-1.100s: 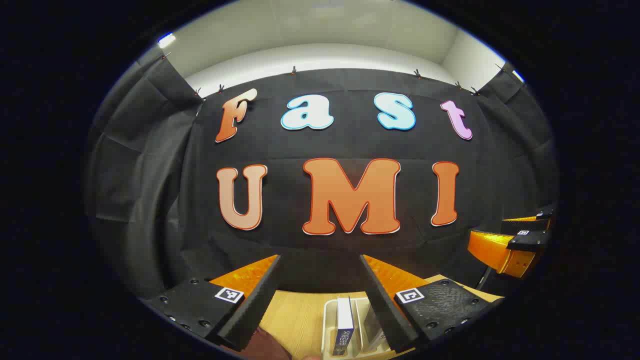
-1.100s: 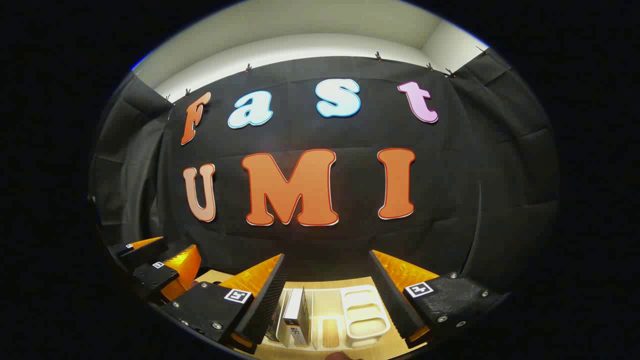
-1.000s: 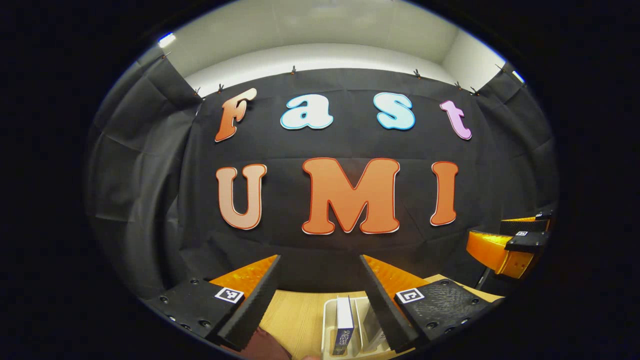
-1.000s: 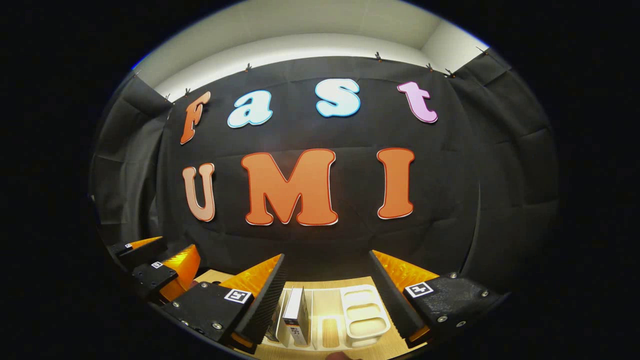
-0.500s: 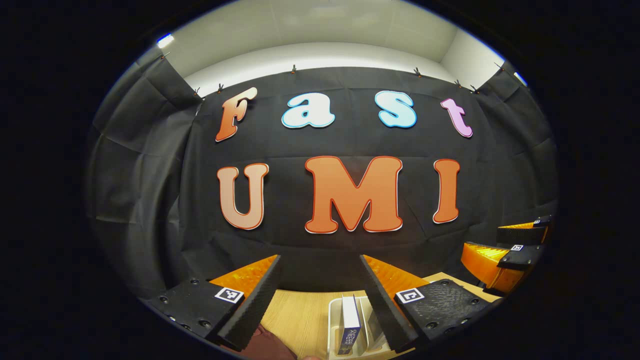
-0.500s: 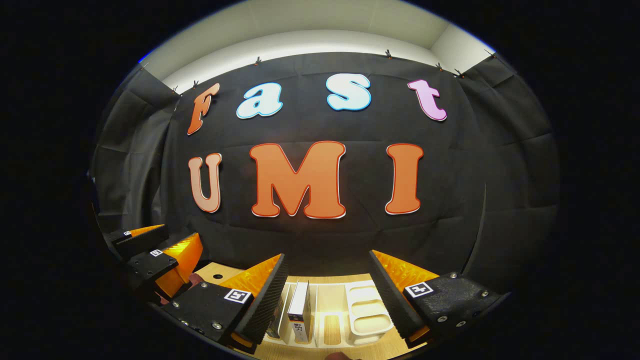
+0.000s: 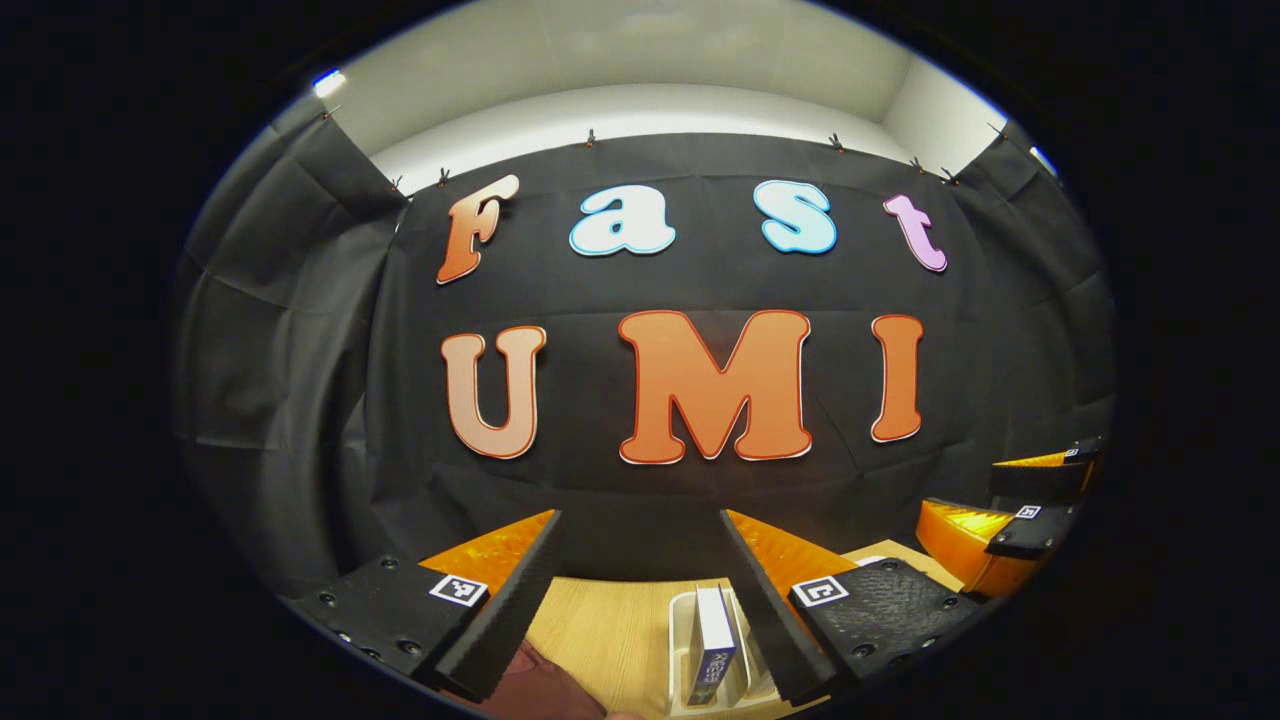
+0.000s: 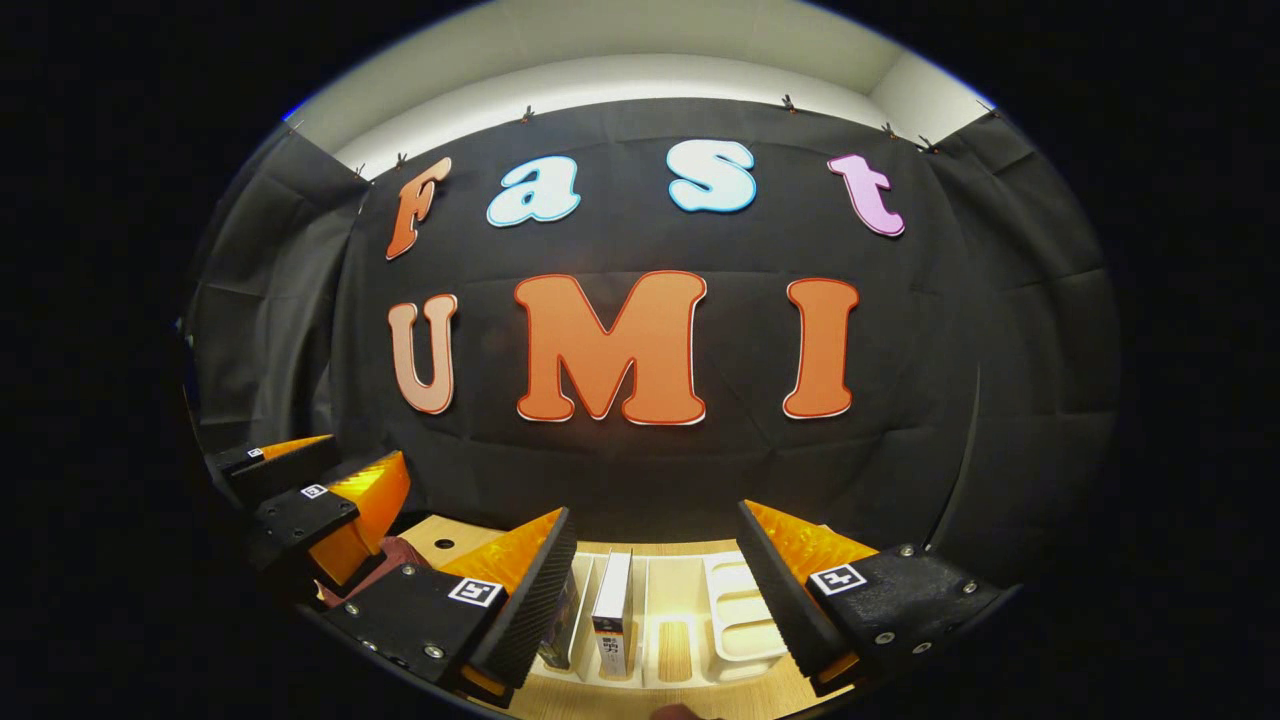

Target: Open the schoolbag, grab two books from the bookshelf and put them into the schoolbag.

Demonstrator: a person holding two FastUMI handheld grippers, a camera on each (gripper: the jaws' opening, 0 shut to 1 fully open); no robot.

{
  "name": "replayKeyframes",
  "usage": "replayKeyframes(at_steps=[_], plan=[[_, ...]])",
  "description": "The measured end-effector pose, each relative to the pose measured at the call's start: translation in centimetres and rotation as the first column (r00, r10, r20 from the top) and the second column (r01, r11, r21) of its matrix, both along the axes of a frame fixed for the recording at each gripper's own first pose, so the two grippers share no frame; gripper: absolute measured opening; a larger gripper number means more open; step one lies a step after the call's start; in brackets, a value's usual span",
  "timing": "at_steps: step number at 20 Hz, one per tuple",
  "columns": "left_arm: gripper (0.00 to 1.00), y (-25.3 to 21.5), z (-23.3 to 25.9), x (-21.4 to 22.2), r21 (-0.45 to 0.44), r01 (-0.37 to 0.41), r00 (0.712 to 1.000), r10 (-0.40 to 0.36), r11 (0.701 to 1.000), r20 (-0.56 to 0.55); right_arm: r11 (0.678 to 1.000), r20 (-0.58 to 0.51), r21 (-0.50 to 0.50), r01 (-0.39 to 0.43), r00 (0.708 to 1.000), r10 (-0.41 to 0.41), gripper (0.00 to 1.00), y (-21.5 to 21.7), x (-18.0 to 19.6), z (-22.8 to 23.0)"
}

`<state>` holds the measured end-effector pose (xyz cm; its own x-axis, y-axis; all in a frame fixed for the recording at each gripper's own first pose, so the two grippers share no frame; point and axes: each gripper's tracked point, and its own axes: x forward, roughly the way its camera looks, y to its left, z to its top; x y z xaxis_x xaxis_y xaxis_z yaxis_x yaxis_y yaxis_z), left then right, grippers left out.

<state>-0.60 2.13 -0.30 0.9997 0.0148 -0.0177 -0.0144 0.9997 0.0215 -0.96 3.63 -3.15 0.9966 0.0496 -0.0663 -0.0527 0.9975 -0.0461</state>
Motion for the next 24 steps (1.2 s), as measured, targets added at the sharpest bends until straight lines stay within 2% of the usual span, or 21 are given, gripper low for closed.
replayKeyframes(at_steps=[13,14,15,21,24], plan=[[0.94,0.9,0.2,-1.2,0.012,-0.009,1.000,0.009,1.000,0.020,1.000,-0.003,-0.014,0.008,1.000,-0.008,0.95,0.0,-1.0,-0.5],[0.94,1.0,0.3,-1.2,0.011,-0.010,1.000,0.010,1.000,0.022,1.000,-0.004,-0.014,0.008,1.000,-0.008,1.00,0.0,-1.1,-0.5],[0.94,1.1,0.1,-1.3,0.011,-0.012,1.000,0.012,1.000,0.022,1.000,-0.004,-0.015,0.009,1.000,-0.009,0.95,0.0,-1.1,-0.5],[0.94,1.7,0.1,-1.5,0.023,-0.027,0.999,0.026,0.999,0.023,1.000,-0.011,-0.013,0.013,1.000,-0.013,0.95,-0.3,-1.1,-0.8],[0.94,2.4,-1.2,-1.4,0.048,-0.046,0.999,0.047,0.998,-0.010,1.000,-0.025,-0.010,0.016,1.000,-0.016,0.95,-0.7,-1.1,-1.3]])
